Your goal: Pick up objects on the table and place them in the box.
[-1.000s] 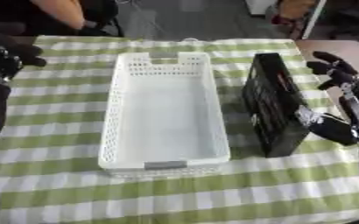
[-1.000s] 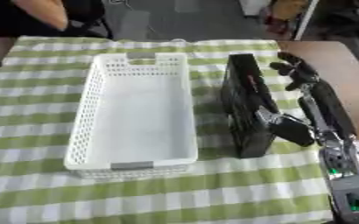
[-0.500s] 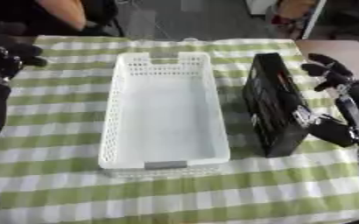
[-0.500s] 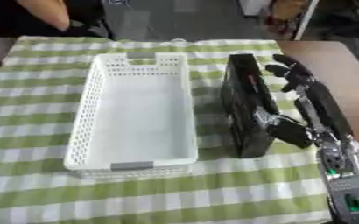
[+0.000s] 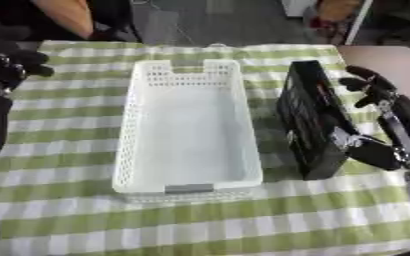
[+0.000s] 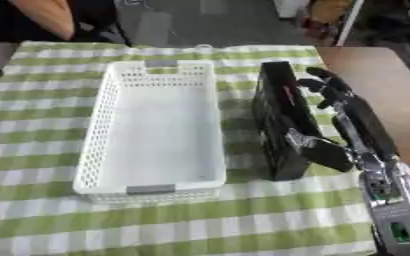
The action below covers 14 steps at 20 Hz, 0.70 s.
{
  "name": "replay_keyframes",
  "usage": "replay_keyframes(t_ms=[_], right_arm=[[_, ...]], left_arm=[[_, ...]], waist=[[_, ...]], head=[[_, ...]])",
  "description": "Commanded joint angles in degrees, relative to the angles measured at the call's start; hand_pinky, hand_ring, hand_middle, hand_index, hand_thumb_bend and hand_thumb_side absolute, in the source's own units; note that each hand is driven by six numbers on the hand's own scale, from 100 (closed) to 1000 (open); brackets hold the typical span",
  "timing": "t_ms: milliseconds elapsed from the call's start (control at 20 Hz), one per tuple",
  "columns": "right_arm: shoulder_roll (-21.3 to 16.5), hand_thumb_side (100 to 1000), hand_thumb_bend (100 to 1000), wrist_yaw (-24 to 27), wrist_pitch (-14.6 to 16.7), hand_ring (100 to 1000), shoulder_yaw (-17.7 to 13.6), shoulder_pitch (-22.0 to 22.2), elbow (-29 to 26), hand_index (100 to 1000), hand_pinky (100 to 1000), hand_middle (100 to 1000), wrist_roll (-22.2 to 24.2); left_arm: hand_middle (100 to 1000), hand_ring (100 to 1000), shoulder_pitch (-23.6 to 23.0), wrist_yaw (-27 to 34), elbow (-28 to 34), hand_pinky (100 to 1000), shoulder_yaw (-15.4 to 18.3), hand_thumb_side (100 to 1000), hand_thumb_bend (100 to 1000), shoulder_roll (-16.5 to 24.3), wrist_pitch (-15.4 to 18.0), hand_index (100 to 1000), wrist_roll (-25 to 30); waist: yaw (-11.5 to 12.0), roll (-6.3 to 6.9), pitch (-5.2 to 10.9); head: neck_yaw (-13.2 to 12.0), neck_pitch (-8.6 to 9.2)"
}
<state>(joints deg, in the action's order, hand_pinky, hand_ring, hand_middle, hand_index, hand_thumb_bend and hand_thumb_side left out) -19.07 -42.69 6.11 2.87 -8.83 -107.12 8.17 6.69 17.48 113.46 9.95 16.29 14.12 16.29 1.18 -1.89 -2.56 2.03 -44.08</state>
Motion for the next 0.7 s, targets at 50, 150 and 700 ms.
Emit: replay_keyframes(t_ms=[50,150,700], right_arm=[[0.02,683,394,-0.4,0.11,816,-0.07,-0.17,-0.19,893,637,948,0.39],[0.05,684,394,-0.52,0.22,817,-0.04,-0.13,-0.01,894,637,948,0.49],[0.3,682,390,-1.19,0.8,820,0.29,0.04,1.18,895,640,949,1.14]], left_arm=[[798,662,0.56,0.31,1.13,659,0.03,812,510,0.41,0.15,734,0.14],[798,662,0.55,0.31,1.13,659,0.02,812,510,0.4,0.14,734,0.15],[798,662,0.53,0.29,1.13,659,0.02,813,509,0.37,0.14,733,0.18]], waist=[[0.1,0.06,0.52],[0.11,0.06,0.51],[0.12,0.04,0.47]], head=[[0.26,-0.04],[0.24,-0.04],[0.25,-0.04]])
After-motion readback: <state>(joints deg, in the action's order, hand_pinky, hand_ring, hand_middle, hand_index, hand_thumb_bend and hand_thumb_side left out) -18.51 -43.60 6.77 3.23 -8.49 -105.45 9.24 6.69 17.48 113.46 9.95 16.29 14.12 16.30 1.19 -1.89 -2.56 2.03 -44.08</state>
